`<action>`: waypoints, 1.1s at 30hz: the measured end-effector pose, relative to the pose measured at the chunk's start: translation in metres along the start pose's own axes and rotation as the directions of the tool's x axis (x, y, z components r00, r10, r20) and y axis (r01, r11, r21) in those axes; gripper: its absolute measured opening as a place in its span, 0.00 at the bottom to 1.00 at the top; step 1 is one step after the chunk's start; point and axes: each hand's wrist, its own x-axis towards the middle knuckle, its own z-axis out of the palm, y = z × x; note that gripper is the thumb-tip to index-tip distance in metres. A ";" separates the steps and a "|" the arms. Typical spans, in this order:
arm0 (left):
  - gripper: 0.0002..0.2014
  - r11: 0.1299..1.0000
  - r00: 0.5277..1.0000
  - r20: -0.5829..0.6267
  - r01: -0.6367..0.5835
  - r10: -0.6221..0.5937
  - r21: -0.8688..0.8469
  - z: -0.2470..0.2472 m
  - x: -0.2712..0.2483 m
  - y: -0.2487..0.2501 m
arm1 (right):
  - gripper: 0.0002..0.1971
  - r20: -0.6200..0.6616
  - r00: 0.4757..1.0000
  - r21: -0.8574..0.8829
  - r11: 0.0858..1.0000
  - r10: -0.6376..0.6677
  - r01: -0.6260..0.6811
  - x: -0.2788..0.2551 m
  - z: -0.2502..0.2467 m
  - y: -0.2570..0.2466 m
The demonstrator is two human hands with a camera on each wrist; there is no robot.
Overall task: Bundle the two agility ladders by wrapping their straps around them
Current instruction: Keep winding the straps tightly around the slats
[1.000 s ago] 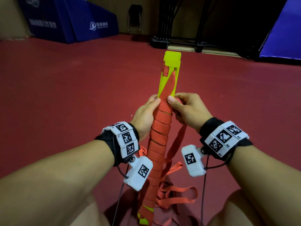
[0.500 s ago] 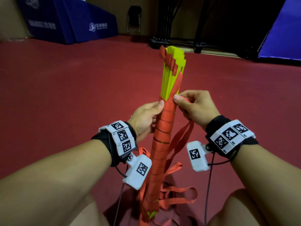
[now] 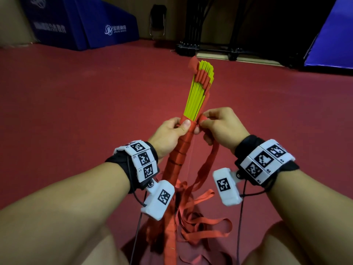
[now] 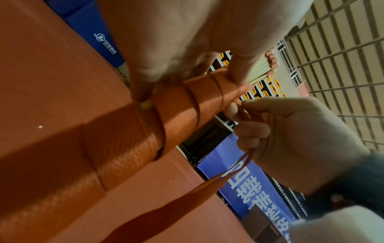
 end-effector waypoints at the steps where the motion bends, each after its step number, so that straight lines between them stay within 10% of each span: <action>1: 0.11 1.000 1.000 0.006 0.001 -0.001 0.010 0.000 -0.001 -0.001 | 0.09 0.021 1.000 0.006 1.000 0.024 -0.024 0.000 0.001 -0.002; 7: 0.04 0.998 0.998 0.036 0.040 -0.042 0.054 0.003 -0.002 0.001 | 0.09 0.060 0.995 -0.061 0.995 0.085 -0.082 -0.006 -0.001 -0.011; 13: 0.25 0.993 1.000 -0.020 0.013 -0.011 0.115 0.001 0.004 -0.003 | 0.07 0.061 0.998 0.054 0.998 0.020 -0.023 -0.009 -0.004 -0.014; 18: 0.30 0.954 0.998 -0.049 -0.014 0.030 0.300 -0.001 -0.001 -0.003 | 0.23 -0.033 0.994 -0.216 0.972 -0.102 0.092 -0.008 0.000 -0.009; 33: 0.31 0.992 0.993 0.095 -0.081 0.072 0.092 -0.006 0.002 0.001 | 0.26 0.043 0.992 -0.235 0.964 -0.118 0.125 -0.004 -0.009 -0.003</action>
